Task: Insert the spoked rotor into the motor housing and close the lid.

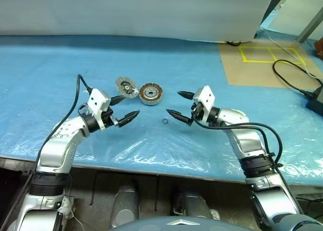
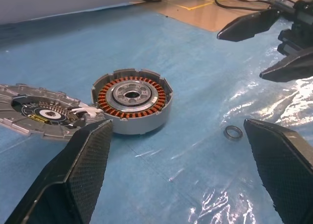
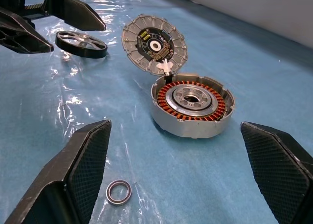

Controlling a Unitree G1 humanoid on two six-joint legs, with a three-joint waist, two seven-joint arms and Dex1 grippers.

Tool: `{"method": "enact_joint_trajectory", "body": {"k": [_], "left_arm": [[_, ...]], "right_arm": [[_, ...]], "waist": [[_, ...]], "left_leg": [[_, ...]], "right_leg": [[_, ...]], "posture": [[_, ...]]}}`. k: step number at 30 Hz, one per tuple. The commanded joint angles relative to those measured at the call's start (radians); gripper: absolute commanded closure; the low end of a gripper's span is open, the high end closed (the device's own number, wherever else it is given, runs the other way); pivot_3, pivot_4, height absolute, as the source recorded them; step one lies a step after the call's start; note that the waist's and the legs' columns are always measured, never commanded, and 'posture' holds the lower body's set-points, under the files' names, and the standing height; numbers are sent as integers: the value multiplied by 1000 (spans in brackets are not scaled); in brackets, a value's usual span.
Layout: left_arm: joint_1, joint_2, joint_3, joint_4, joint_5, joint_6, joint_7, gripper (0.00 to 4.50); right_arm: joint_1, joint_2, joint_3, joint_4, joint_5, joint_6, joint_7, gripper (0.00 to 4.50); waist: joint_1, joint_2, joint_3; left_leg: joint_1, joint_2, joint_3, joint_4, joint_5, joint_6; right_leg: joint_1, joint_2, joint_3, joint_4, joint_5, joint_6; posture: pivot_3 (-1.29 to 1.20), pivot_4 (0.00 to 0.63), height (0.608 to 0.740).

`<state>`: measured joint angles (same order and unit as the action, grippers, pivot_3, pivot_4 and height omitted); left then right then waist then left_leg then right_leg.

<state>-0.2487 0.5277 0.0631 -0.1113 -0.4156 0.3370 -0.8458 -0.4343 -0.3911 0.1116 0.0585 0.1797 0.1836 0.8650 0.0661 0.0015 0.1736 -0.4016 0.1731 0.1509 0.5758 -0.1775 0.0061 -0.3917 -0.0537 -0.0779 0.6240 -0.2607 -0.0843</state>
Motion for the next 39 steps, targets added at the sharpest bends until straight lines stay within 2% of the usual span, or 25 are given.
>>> {"method": "enact_joint_trajectory", "body": {"k": [1, 32, 35, 39], "left_arm": [[-4, 16, 7, -18, -9, -5, -17, 0], [32, 39, 4, -55, -6, 10, -31, 0], [27, 34, 1, -54, -2, 7, -26, 0], [22, 29, -3, -53, 1, 4, -20, 0]], "right_arm": [[6, -6, 2, -50, 21, -3, 11, 22], [-32, -33, 33, 11, -14, -59, 42, 22], [-67, -44, 54, 36, -32, -82, 74, 22], [-201, -62, 94, 152, -68, -158, 160, 22]], "waist": [[1, 0, 0], [1, 0, 0], [1, 0, 0], [-3, 0, 0]], "left_leg": [[0, 0, 0, 0, 0, 0], [0, 0, 0, 1, 0, 0], [0, 0, 0, 1, 0, 0], [1, 0, 0, 2, 0, 0]], "right_leg": [[0, 0, 0, 0, 0, 0], [1, 0, 0, 0, 0, 0], [1, 0, 0, 1, 0, 0], [1, 0, 0, 2, 0, 0]], "posture": [[0, 150, 740], [0, 150, 740], [0, 150, 740], [0, 150, 740]]}}
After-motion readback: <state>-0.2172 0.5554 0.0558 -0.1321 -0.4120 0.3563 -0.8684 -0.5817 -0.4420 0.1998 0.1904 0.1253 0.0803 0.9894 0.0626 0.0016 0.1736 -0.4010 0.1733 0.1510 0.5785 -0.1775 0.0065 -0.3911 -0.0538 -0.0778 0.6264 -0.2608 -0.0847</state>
